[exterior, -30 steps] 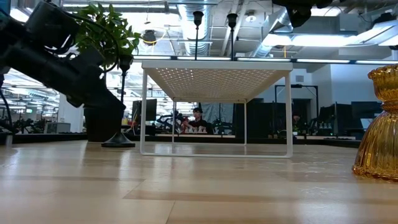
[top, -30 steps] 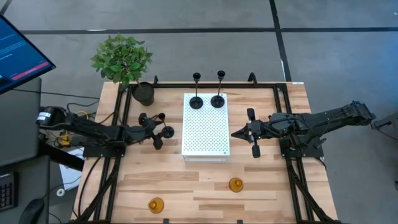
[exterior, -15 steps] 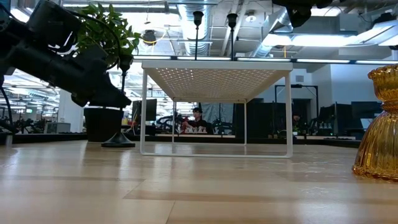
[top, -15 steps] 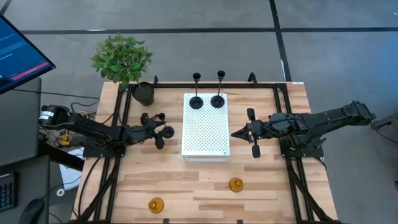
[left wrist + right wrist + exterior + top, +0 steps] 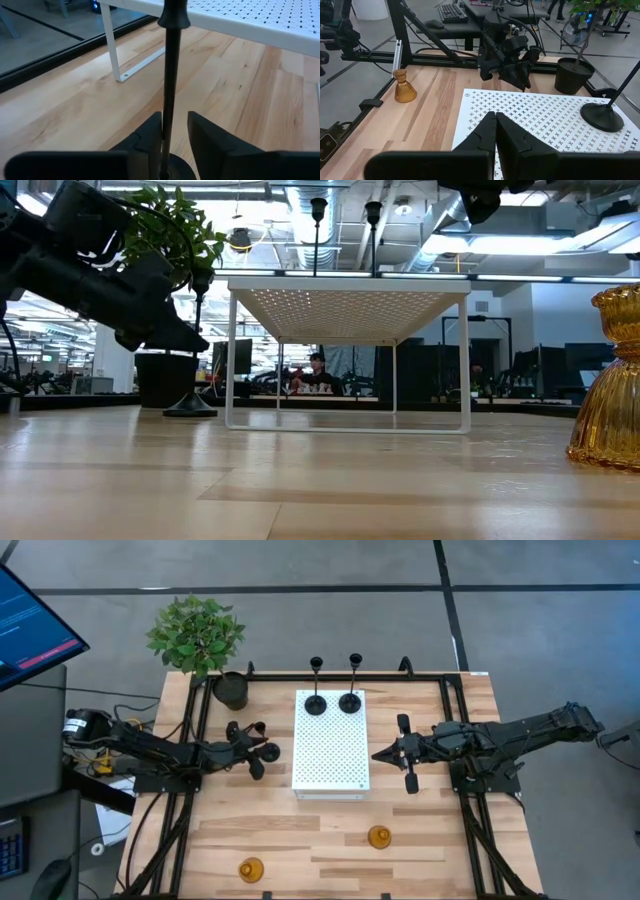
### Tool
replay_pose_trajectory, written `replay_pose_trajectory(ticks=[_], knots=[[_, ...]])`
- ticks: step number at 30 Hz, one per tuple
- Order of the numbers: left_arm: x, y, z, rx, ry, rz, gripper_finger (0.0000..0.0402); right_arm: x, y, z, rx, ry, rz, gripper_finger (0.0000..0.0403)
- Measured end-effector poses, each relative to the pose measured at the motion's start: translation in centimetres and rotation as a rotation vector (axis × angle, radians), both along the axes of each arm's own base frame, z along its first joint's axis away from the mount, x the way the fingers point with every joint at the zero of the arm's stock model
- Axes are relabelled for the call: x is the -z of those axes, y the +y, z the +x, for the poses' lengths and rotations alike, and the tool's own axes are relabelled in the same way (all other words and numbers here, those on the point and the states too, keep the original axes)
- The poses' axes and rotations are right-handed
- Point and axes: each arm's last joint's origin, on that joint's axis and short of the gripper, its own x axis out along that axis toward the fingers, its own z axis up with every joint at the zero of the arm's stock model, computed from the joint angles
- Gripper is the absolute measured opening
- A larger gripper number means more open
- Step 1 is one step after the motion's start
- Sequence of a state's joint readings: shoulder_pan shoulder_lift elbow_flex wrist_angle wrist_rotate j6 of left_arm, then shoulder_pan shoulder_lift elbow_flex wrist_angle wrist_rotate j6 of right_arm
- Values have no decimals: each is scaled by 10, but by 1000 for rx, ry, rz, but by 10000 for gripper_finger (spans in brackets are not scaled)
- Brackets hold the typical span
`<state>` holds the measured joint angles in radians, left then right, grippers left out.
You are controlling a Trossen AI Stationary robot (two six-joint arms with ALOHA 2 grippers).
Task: Pick & Place candle stick holders
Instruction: Put the black candle holder on the shelf
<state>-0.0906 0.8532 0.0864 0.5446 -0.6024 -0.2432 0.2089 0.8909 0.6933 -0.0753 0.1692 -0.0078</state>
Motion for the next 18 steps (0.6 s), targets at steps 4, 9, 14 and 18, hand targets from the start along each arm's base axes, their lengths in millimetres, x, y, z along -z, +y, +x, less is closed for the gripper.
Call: replay_pose_trajectory(ticks=[4, 9, 14, 18], knots=[[0, 0, 0, 0, 1, 1, 72, 0, 0, 0, 0, 0, 0, 0], [0, 0, 0, 0, 2, 2, 48, 0, 0, 0, 0, 1, -1, 0], [0, 0, 0, 14, 4, 0, 24, 1, 0, 0, 0, 7, -2, 0], [0, -2, 1, 86, 10, 4, 16, 2, 0, -1, 0, 22, -5, 0]])
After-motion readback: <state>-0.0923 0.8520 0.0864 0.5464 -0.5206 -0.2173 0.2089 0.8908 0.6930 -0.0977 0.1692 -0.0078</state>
